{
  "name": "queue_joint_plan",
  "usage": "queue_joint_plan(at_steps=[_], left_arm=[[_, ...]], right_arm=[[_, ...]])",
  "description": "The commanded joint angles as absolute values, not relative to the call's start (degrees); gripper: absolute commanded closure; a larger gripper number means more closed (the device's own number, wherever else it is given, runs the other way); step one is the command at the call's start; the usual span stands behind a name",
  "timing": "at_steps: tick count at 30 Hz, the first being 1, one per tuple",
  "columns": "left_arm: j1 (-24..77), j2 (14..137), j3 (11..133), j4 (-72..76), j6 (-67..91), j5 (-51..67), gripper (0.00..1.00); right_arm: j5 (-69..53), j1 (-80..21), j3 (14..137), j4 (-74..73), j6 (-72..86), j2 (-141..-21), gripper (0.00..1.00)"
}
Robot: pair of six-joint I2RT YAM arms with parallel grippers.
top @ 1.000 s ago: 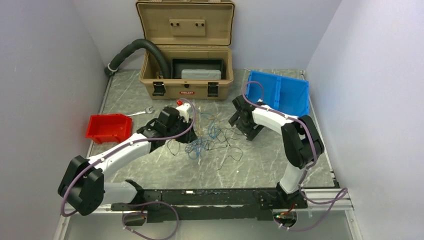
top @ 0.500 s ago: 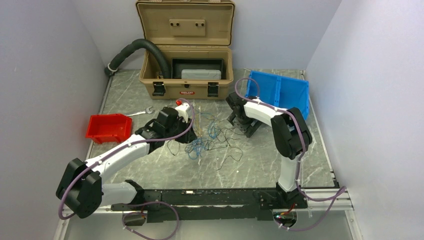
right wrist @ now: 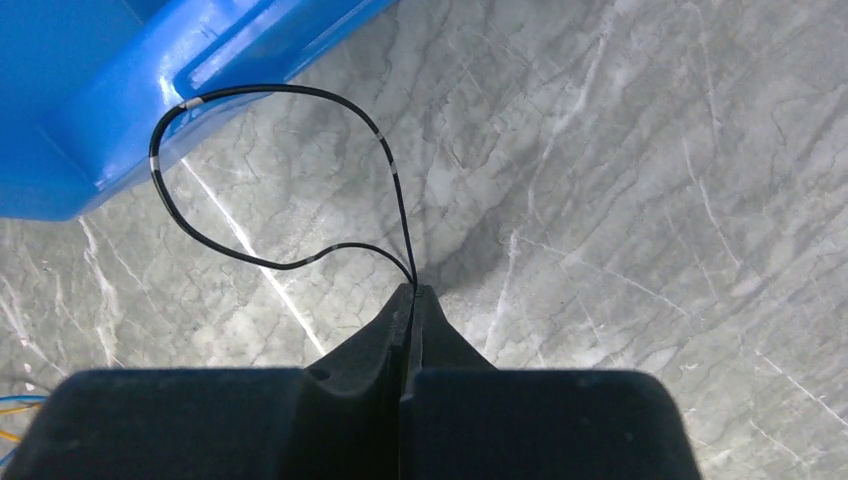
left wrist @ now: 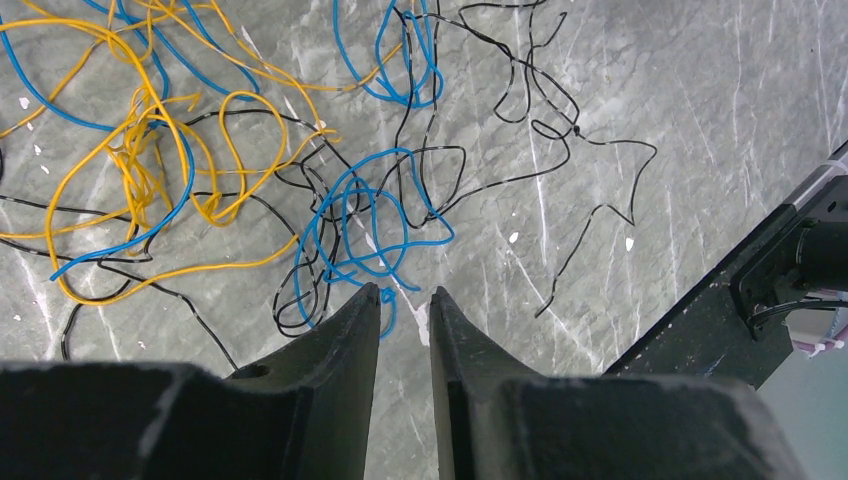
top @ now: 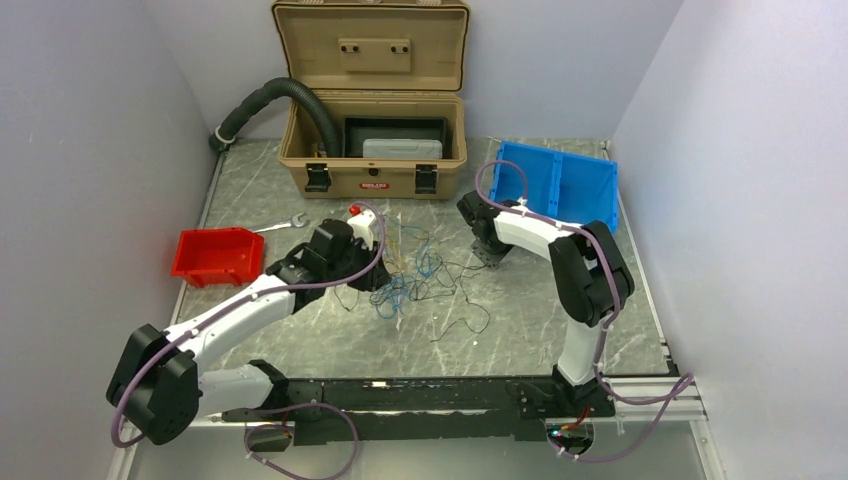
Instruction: Untangle the cables
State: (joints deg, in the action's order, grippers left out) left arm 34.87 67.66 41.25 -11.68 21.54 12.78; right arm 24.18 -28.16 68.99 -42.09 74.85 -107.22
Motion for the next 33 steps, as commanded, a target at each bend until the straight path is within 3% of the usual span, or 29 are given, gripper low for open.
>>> queue_joint_plan(at_steps=[1, 8, 17, 26, 29, 33], left_arm=[[35.0, 65.6, 41.1, -10.9, 19.9, 12.7, 0.7], [35.1, 65.2, 41.3, -11.2, 20.1, 12.6, 0.7], [35.1, 66.8, 42.3, -10.2, 21.0, 14.2, 0.7], [35.9, 69.2, 45.8, -9.3, 21.1, 16.1, 0.68], [35.9, 69.3, 48.2, -8.5, 20.9, 17.6, 0.59], [36.0, 69.3, 50.9, -5.6, 20.8, 20.7, 0.36]], right_arm=[[27.1, -28.1, 66.9, -44.0, 75.5, -105.5, 1.0], [34.3, -28.9, 65.2, -41.3, 67.5, -91.6, 1.0], [28.3, -28.9, 55.3, -23.4, 46.0, -64.6, 1.0], [25.5, -28.8, 63.3, -26.9, 39.4, -57.0, 1.0], [24.3, -28.8, 65.6, -27.1, 37.1, -55.7, 1.0], [22.3, -28.8, 68.1, -27.3, 34.8, -54.8, 1.0]])
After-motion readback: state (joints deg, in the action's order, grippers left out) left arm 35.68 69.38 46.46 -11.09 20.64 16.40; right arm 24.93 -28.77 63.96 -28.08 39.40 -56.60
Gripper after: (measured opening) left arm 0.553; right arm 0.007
